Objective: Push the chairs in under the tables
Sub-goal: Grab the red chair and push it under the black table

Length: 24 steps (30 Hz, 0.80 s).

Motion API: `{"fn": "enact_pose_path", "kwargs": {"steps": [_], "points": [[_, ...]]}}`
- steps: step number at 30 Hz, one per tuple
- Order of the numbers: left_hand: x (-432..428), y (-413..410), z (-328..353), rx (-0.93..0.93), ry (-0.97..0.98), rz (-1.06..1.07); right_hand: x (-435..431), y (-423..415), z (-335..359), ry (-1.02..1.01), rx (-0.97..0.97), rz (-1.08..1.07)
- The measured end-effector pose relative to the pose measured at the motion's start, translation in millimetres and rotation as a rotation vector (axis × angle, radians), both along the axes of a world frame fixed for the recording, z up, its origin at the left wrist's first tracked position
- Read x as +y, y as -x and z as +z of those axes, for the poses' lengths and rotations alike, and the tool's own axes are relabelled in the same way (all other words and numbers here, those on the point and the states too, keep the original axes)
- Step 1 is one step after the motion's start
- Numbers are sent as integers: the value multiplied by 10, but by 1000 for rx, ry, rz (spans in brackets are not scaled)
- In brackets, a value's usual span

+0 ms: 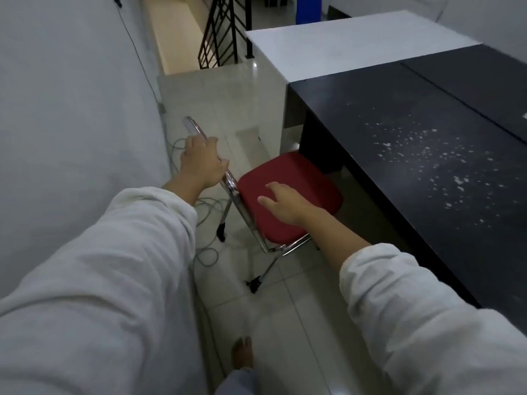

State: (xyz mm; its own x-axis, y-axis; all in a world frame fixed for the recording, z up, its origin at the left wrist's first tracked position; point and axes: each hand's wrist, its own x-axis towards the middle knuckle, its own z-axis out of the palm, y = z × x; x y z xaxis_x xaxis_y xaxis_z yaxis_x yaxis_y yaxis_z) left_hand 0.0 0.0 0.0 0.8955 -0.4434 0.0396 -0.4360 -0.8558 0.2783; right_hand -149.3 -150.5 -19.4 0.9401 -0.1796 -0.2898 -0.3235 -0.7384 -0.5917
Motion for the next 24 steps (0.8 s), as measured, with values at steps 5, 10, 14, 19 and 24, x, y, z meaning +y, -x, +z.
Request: {"fn": "enact_pose_path", "kwargs": {"steps": [5, 10, 14, 19, 24], "points": [[159, -546, -125, 186, 80, 96, 306, -504, -48, -117, -12, 18], [45, -717, -152, 457, 405, 145, 592, -964, -149, -222, -57, -79], [-138, -851, -227, 520, 558, 241, 599, -1172, -226, -105, -97, -79], [-290, -926, -250, 539, 727, 403, 464, -1155, -250, -107, -115, 11], [-547, -813, -292, 602, 805, 447, 77, -965, -153, -126, -61, 22]]}}
